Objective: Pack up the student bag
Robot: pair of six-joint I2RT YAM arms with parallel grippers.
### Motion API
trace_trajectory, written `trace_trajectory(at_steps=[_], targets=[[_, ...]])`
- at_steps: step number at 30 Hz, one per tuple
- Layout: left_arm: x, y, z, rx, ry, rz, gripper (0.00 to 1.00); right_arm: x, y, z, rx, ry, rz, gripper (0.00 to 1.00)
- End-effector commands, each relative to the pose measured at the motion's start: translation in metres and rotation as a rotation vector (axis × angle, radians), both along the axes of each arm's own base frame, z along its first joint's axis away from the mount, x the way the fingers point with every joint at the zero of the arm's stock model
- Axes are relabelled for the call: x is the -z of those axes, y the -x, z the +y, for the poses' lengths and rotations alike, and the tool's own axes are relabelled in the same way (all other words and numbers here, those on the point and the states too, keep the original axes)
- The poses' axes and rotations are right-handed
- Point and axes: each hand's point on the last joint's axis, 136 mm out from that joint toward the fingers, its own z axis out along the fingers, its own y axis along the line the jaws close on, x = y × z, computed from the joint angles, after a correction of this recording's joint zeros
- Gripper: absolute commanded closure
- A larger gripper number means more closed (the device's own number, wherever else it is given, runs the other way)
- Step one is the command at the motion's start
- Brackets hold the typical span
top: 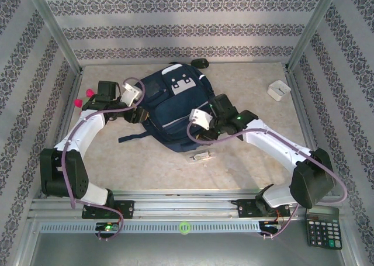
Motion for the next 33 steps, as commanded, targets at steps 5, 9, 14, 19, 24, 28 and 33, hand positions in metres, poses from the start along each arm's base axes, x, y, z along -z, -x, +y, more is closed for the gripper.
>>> trace_trajectory(at_steps=[5, 9, 14, 19, 24, 28, 33], targets=[[0.069, 0.018, 0.016, 0.385, -0.284, 0.111, 0.30, -0.001, 0.002, 0.003, 0.248, -0.281, 0.186, 0.22], [0.085, -0.002, 0.019, 0.382, -0.312, 0.113, 0.35, 0.006, 0.006, -0.003, 0.327, -0.340, 0.211, 0.23], [0.083, -0.022, 0.012, 0.394, -0.275, 0.074, 0.34, 0.008, -0.004, -0.023, 0.536, -0.435, 0.250, 0.21], [0.094, -0.028, 0.001, 0.424, -0.233, 0.125, 0.39, 0.008, -0.006, -0.041, 0.699, -0.485, 0.275, 0.20], [0.107, -0.021, -0.003, 0.464, -0.228, 0.183, 0.52, 0.015, -0.003, -0.049, 0.765, -0.509, 0.303, 0.21], [0.111, -0.015, -0.003, 0.475, -0.229, 0.197, 0.60, 0.029, -0.006, -0.064, 0.985, -0.571, 0.441, 0.23], [0.111, -0.008, -0.009, 0.493, -0.214, 0.204, 0.76, 0.040, -0.006, -0.049, 1.067, -0.651, 0.575, 0.24]])
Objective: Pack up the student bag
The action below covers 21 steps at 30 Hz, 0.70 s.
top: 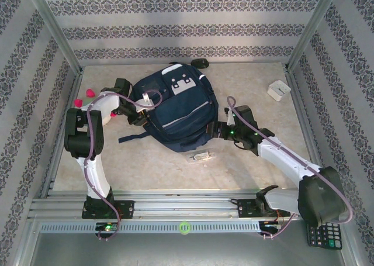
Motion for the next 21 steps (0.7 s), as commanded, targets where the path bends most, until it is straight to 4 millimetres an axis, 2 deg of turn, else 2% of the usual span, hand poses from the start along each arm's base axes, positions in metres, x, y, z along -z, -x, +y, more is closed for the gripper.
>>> trace_trajectory(at_steps=[1, 4, 6, 13, 18, 21], targets=[[-0.001, 0.022, -0.012, 0.049, 0.033, 0.056, 0.78, 0.010, 0.000, 0.010, 0.091, -0.102, 0.092, 0.25], [-0.003, 0.026, -0.017, 0.047, 0.045, 0.061, 0.86, 0.017, -0.006, 0.019, 0.110, -0.121, 0.115, 0.27], [-0.006, 0.028, -0.019, 0.038, 0.057, 0.057, 0.88, 0.023, -0.011, 0.022, 0.130, -0.132, 0.133, 0.29], [-0.022, 0.037, -0.027, 0.017, 0.092, 0.030, 0.96, 0.037, -0.025, 0.034, 0.211, -0.181, 0.156, 0.46], [-0.027, 0.049, -0.040, 0.029, 0.090, 0.045, 0.97, 0.040, -0.032, 0.046, 0.255, -0.235, 0.147, 0.58], [-0.026, 0.063, -0.052, 0.043, 0.097, 0.090, 0.96, 0.037, -0.038, 0.052, 0.283, -0.262, 0.122, 0.62]])
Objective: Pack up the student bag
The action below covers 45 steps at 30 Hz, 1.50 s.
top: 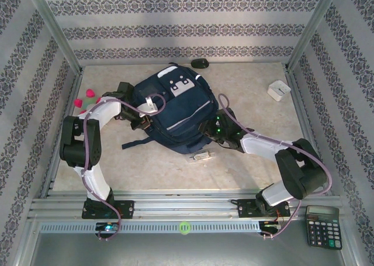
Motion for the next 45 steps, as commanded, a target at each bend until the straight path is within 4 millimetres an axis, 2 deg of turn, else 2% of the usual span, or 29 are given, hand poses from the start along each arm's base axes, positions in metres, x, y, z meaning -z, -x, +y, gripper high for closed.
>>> trace_trajectory(at_steps=[1, 6, 8, 13, 18, 21, 23, 26, 28, 33, 34, 35, 36, 40, 45], targets=[[-0.006, 0.029, -0.025, 0.030, 0.054, 0.081, 0.96, -0.008, -0.012, 0.008, 0.069, -0.057, -0.057, 0.64], [0.000, 0.052, -0.048, 0.056, 0.038, 0.162, 0.94, -0.014, -0.022, 0.014, 0.108, -0.081, -0.084, 0.67], [0.000, 0.065, -0.061, 0.078, 0.048, 0.195, 0.93, -0.015, -0.026, 0.017, 0.119, -0.094, -0.094, 0.67], [-0.010, 0.081, -0.104, 0.098, 0.136, 0.202, 0.87, -0.018, -0.035, 0.021, 0.147, -0.121, -0.112, 0.68], [-0.020, 0.077, -0.137, 0.084, 0.223, 0.132, 0.82, -0.025, -0.047, 0.025, 0.150, -0.137, -0.135, 0.68], [-0.034, 0.076, -0.157, 0.094, 0.286, 0.101, 0.76, -0.027, -0.053, 0.033, 0.117, -0.140, -0.141, 0.68], [-0.046, 0.075, -0.163, 0.105, 0.320, 0.076, 0.70, -0.028, -0.056, 0.034, 0.106, -0.141, -0.145, 0.67], [-0.065, 0.067, -0.154, 0.101, 0.281, -0.028, 0.54, -0.031, -0.055, 0.025, 0.070, -0.136, -0.146, 0.65], [-0.076, 0.065, -0.141, 0.136, 0.233, -0.110, 0.43, -0.035, -0.048, 0.014, 0.046, -0.108, -0.146, 0.59], [-0.085, 0.049, -0.107, 0.152, 0.135, -0.233, 0.34, -0.042, -0.029, -0.009, 0.028, -0.018, -0.155, 0.50], [-0.085, 0.044, -0.097, 0.159, 0.105, -0.262, 0.33, -0.044, -0.020, -0.017, 0.012, 0.019, -0.156, 0.45], [-0.080, 0.030, -0.078, 0.224, 0.001, -0.349, 0.32, -0.049, -0.008, -0.027, -0.017, 0.065, -0.168, 0.42], [-0.076, 0.024, -0.074, 0.257, -0.036, -0.389, 0.31, -0.053, -0.003, -0.029, -0.036, 0.081, -0.184, 0.41], [-0.062, -0.001, -0.069, 0.338, -0.112, -0.482, 0.26, -0.061, 0.011, -0.028, -0.106, 0.103, -0.234, 0.41], [-0.048, -0.024, -0.083, 0.351, -0.084, -0.534, 0.20, -0.063, 0.024, -0.021, -0.162, 0.121, -0.260, 0.41]])
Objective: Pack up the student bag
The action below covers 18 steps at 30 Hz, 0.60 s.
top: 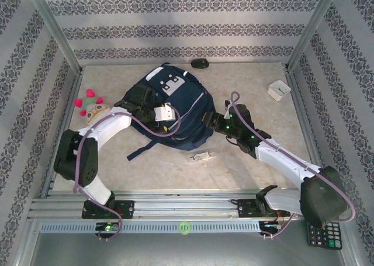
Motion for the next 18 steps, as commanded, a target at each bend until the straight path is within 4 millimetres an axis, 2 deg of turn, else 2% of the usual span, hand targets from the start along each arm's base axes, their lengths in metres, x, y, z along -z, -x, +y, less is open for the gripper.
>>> trace_trajectory(at_steps=[1, 7, 9, 18], targets=[[-0.004, -0.022, -0.013, 0.087, -0.003, -0.129, 0.19, 0.023, 0.019, 0.000, -0.065, 0.088, 0.035, 0.41], [0.017, -0.021, -0.019, 0.131, -0.019, -0.114, 0.16, 0.026, 0.021, 0.000, -0.062, 0.097, 0.036, 0.40], [0.023, -0.015, -0.021, 0.165, -0.028, -0.108, 0.14, 0.025, 0.021, 0.002, -0.074, 0.096, 0.033, 0.40], [0.018, 0.014, -0.019, 0.225, -0.015, -0.103, 0.09, 0.026, 0.020, 0.010, -0.097, 0.098, 0.034, 0.38]])
